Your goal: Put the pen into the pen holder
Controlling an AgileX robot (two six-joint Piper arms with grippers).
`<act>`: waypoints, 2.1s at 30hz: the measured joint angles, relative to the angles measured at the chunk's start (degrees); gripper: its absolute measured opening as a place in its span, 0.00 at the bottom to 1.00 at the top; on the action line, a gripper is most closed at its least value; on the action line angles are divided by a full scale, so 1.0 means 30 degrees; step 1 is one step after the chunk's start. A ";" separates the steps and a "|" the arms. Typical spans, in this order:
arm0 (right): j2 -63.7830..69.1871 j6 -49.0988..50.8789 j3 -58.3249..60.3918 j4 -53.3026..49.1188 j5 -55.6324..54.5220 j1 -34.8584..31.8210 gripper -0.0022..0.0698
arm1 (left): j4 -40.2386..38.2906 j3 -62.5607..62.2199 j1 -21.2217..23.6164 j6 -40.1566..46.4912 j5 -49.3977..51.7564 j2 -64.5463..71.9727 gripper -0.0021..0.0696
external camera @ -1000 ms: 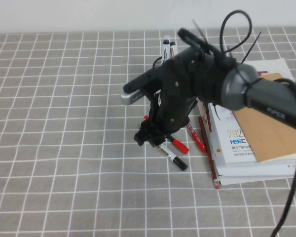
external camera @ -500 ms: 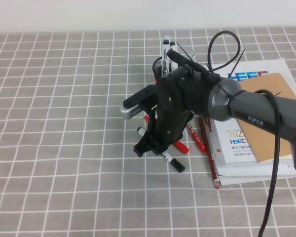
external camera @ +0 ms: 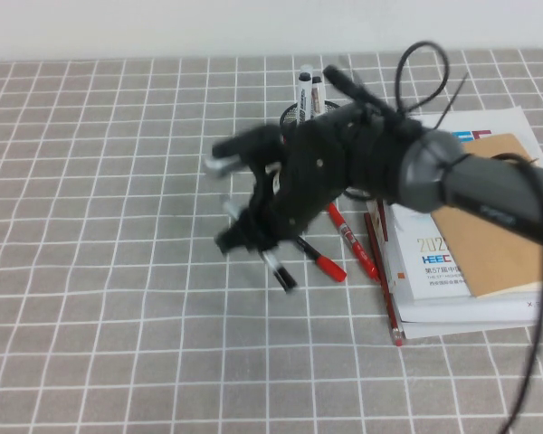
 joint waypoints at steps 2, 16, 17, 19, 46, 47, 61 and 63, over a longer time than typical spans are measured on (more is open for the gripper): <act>-0.1027 0.0099 0.0812 -0.0173 -0.2438 0.0041 0.16 | 0.0000 0.0000 0.0000 0.0000 0.0000 0.0000 0.02; -0.3993 0.5733 0.7831 -0.5596 -2.2115 -0.1713 0.16 | 0.0000 0.0000 0.0000 0.0000 0.0000 0.0000 0.02; -0.3832 0.5734 0.7707 -0.5439 -2.2687 -0.2038 0.16 | 0.0000 0.0000 0.0000 0.0000 0.0000 0.0000 0.02; -0.3518 0.5765 0.7294 -0.4936 -2.3280 -0.2739 0.16 | 0.0000 0.0000 0.0000 0.0000 0.0000 0.0000 0.02; -0.2523 0.5916 0.7257 -0.4452 -2.4808 -0.4514 0.15 | 0.0000 0.0000 0.0000 0.0000 0.0000 0.0000 0.02; -0.3242 0.5916 0.7754 -0.4565 -2.4916 -0.4484 0.10 | 0.0000 0.0000 0.0000 0.0000 0.0000 0.0000 0.02; -1.5685 0.5956 1.5948 -0.9707 -2.4224 -0.4224 0.01 | 0.0000 0.0000 0.0000 0.0000 0.0000 0.0000 0.02; -1.7296 0.5956 1.6917 -1.0902 -2.3183 -0.4224 0.01 | 0.0000 0.0000 0.0000 0.0000 0.0000 0.0000 0.02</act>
